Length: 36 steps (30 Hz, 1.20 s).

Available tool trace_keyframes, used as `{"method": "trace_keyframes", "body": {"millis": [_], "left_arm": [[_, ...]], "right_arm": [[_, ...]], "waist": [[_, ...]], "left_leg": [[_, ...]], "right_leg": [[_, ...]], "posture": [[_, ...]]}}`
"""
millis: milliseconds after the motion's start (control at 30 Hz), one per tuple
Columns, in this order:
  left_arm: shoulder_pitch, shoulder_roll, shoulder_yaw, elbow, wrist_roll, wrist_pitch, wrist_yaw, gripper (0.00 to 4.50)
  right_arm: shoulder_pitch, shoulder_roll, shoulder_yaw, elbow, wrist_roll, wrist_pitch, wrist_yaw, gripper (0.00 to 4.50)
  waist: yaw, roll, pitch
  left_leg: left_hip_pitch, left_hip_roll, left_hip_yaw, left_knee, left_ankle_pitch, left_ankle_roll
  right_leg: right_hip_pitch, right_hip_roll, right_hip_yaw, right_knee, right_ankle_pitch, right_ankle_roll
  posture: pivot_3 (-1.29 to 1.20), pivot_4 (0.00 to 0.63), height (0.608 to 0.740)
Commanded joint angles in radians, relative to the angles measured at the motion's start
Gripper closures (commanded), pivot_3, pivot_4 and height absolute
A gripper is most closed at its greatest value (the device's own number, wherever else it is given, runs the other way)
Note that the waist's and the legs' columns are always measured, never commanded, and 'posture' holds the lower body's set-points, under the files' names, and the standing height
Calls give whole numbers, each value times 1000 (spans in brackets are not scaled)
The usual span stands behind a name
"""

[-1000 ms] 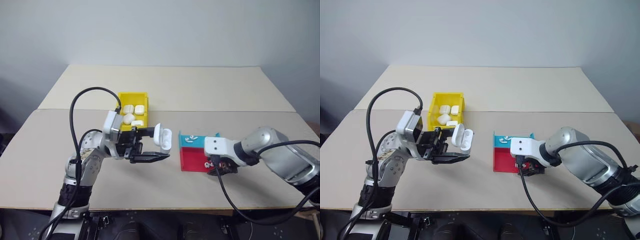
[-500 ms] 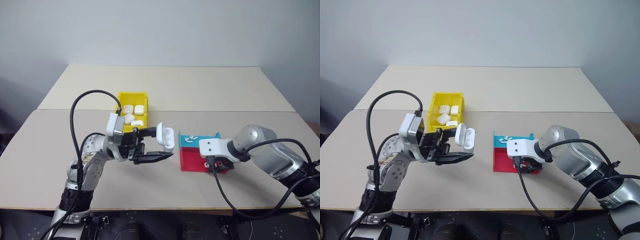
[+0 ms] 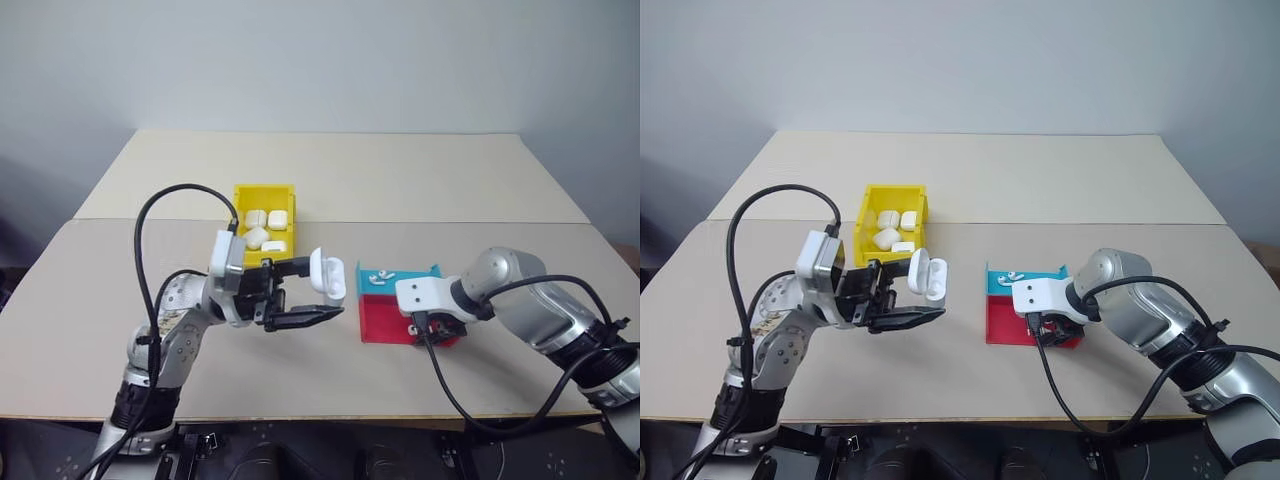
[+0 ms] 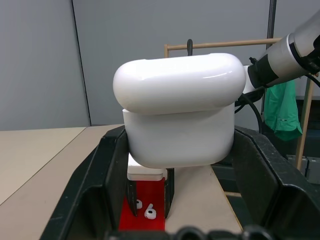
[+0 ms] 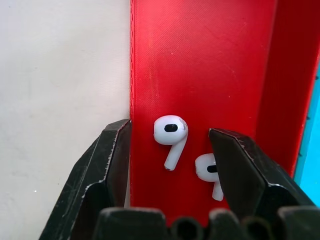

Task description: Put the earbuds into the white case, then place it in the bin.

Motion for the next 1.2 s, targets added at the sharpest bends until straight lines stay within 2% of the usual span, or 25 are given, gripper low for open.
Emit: {"method": "trace_keyframes", "body": {"millis": [33, 133, 267, 400, 533, 600, 633, 733, 800, 867, 1067, 1200], "left_arm": [[1, 8, 6, -42, -21, -13, 6, 1736], [0, 10, 5, -41, -22, -12, 5, 1736], [0, 14, 5, -42, -31, -4, 1, 1736], [10, 38, 1, -59, -69, 31, -33, 1736], [-2, 54, 4, -54, -95, 43, -57, 1736], [-17, 54, 6, -41, -100, 45, -56, 1736], [-28, 48, 6, -34, -101, 44, -54, 1736], [-48, 41, 8, -20, -108, 44, -57, 1736], [-66, 37, 8, -8, -113, 48, -61, 1736], [-85, 33, 7, 9, -113, 50, -65, 1736], [-146, 2, -8, 58, -102, 41, -73, 1736], [-174, -30, -19, 84, -81, 29, -65, 1736]], "right_arm": [[4, 1, -31, -15, -12, -14, 7, 2855], [11, 2, -35, -23, -15, -2, 8, 3829], [31, -3, -50, -48, -7, 7, 7, 3876], [53, -6, -122, -113, 77, 74, 41, 3876], [73, -22, -243, -210, 219, 187, 67, 3876], [74, -2, -344, -247, 332, 289, 63, 3876], [86, 32, -446, -268, 419, 337, 48, 3876], [150, 159, -689, -319, 592, 304, -38, 3876], [177, 297, -838, -348, 703, 251, -146, 3876], [177, 396, -923, -381, 791, 242, -249, 3876], [120, 532, -1006, -426, 1043, 282, -515, 3876], [121, 543, -939, -450, 1092, 263, -601, 3876]], "waist": [[0, 0, 0], [-1, 0, 0], [0, 0, 0], [-1, 0, 0], [0, 0, 0], [1, 0, 0], [1, 0, 0], [4, 0, 0], [4, 0, 0], [3, 0, 0], [1, 0, 0], [1, 1, 0]], "left_leg": [[0, 0, 0, 0, 0, 0], [1, 0, 0, 0, 0, 0], [1, 0, 0, 0, 0, 0], [1, 0, 0, 0, 0, 0], [0, 0, 0, 0, 0, 0], [0, 0, -1, 0, 0, 0], [0, 0, -1, 0, 0, 0], [0, 0, -1, -1, 0, 1], [0, 0, -2, -1, 0, 0], [0, 0, -1, 0, 0, 0], [1, 0, -1, -1, 0, 0], [1, 0, -1, -2, 0, 0]], "right_leg": [[0, 0, 0, 0, 0, 0], [1, 0, 0, 0, 0, 0], [1, 0, 0, 0, 0, 0], [0, 0, 0, 0, 0, 0], [0, 0, 0, 0, 0, 0], [0, 0, 0, 0, 0, 0], [1, 0, 0, 0, 0, 0], [1, 0, -1, -1, 0, 0], [2, 0, -2, -2, 0, 0], [2, 0, -1, 0, 0, 0], [1, 0, -1, 0, 0, 0], [1, 0, -1, 0, 0, 0]], "posture": [[0, 150, 740], [0, 150, 740], [0, 150, 740], [0, 150, 740], [0, 150, 740], [0, 150, 740], [0, 150, 740], [0, 150, 740], [0, 150, 740], [0, 150, 740], [0, 150, 740], [0, 150, 740]]}}
